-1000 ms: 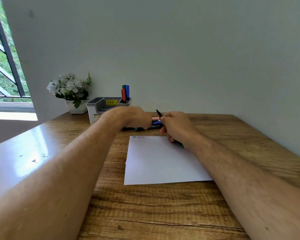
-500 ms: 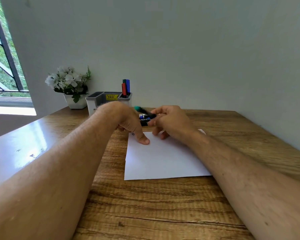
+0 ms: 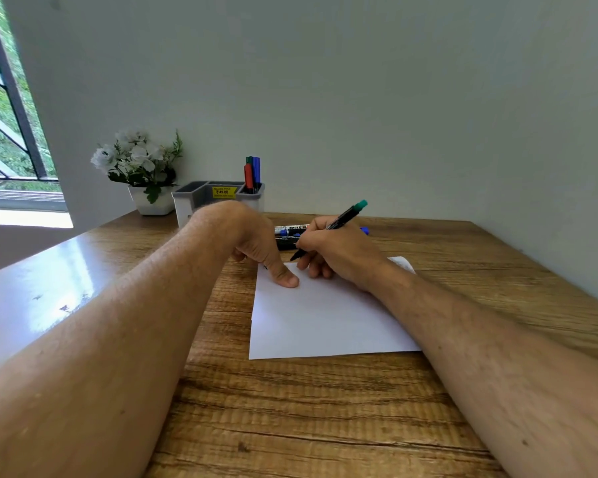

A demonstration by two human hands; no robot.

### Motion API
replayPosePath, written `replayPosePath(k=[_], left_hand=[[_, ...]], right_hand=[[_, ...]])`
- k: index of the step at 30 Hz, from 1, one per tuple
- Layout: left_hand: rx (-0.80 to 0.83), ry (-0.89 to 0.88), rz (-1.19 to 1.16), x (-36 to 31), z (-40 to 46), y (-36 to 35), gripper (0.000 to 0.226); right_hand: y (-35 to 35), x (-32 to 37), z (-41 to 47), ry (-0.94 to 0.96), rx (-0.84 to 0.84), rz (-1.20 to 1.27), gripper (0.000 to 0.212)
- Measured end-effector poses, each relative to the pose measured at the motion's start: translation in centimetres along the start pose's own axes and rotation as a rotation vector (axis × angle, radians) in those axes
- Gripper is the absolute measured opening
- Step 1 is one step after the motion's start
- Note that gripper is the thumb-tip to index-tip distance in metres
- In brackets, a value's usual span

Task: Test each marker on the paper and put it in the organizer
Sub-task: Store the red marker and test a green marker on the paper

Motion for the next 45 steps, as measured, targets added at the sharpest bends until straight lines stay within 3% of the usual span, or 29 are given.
replayPosePath(k=[8,12,15,24,30,41,45], left_hand=[[-0.002,-0.001,0.015,-0.3,-0.2,0.0,0.126],[-0.002,0.008,0.007,-0.2,0.0,-0.1,0.112],[-0.008,0.011,0.0,-0.1,0.3,-0.1,0.105],[0.008,-0.005,-0.001,-0.2,0.1,-0.1,0.115],[-0.011,-0.005,-0.029,0.0,0.5,-0.2,0.103],[0.0,-0.02,-0.052,0.2,1.2,-0.3,0.107],[0.002,-0.058,-0.054,0.2,1.3,-0.3,0.094]], right_hand=[[0.1,-0.2,0.5,0.08,-0.103,-0.173,0.022],[0.0,-0.2,0.5,0.062,-0.103,-0.219,0.02],[0.0,-0.1,0.6,0.032,-0.074,-0.196,0.016],[0.0,-0.2,0.6,0.037,-0.107,-0.198,0.018],[-0.1,-0.1,0.5,0.047,-0.077,-0.199,0.018],[0.1,-0.2,0.6,0.054,-0.176,-0.203,0.018],[0.2,-0.2,0.6,0.043,-0.171,-0.207,0.022]])
Point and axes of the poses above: each hand's wrist, its own z-axis towards the middle knuckle, its own y-axis out of the back of the hand, x = y × z, the point moved 2 cm from there along z, towards the middle knuckle, and after that the axes turned 11 degrees about -x, right-handed, at the moved point
